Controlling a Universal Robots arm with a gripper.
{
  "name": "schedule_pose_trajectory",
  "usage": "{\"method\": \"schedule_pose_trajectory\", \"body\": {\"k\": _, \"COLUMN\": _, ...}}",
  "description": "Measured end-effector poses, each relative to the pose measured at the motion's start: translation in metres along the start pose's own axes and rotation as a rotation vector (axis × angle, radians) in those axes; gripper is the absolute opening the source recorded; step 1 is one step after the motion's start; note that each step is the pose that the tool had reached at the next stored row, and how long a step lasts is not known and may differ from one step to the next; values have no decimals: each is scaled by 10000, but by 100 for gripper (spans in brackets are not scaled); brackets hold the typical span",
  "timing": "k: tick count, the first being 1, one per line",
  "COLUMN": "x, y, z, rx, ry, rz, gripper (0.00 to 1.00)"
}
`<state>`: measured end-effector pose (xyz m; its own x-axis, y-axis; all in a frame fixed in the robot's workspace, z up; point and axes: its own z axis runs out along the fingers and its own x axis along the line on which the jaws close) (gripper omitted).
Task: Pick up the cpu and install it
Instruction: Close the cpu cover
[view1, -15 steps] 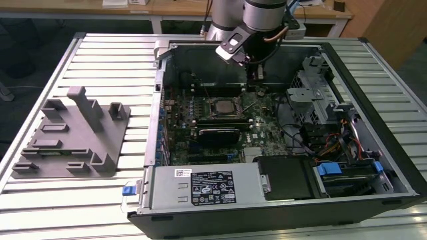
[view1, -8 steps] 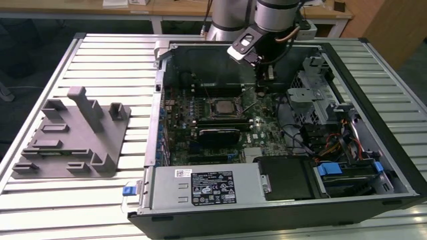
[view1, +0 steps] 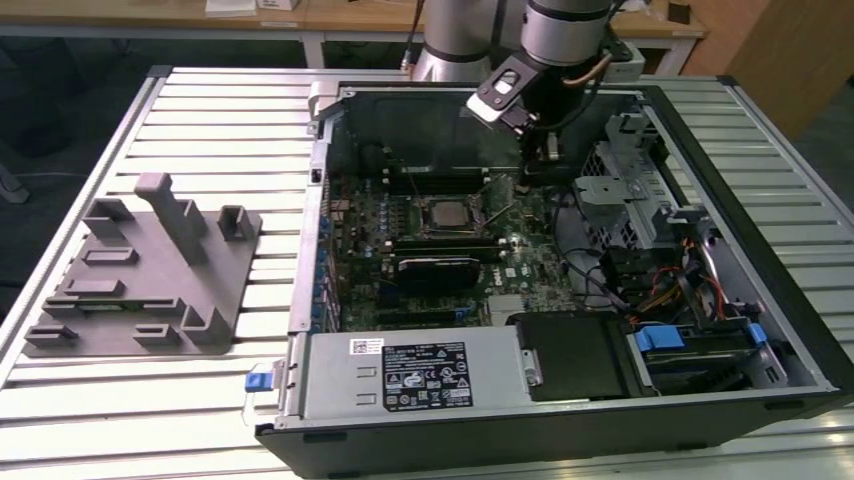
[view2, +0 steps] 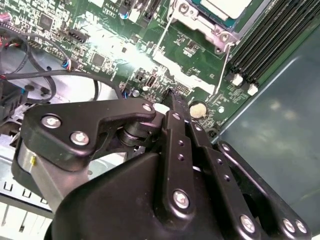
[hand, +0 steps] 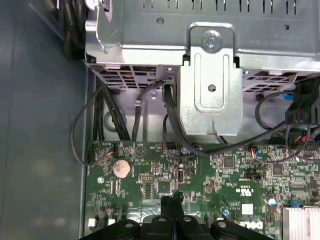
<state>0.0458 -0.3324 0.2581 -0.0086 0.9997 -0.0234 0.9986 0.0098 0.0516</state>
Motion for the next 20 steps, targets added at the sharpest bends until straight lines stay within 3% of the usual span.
{"method": "schedule_pose_trajectory", "body": {"k": 9, "x": 3, "y": 8, "z": 148, "rx": 1, "ry": -1, "rz": 7, "gripper": 11}}
{"method": "schedule_pose_trajectory", "body": {"k": 15, "x": 4, "y": 7, "z": 156, "rx": 1, "ry": -2, "rz": 7, "gripper": 11}}
{"method": "schedule_pose_trajectory", "body": {"k": 20, "x": 4, "y": -52, "z": 156, "rx": 1, "ry": -2, "rz": 7, "gripper": 11}}
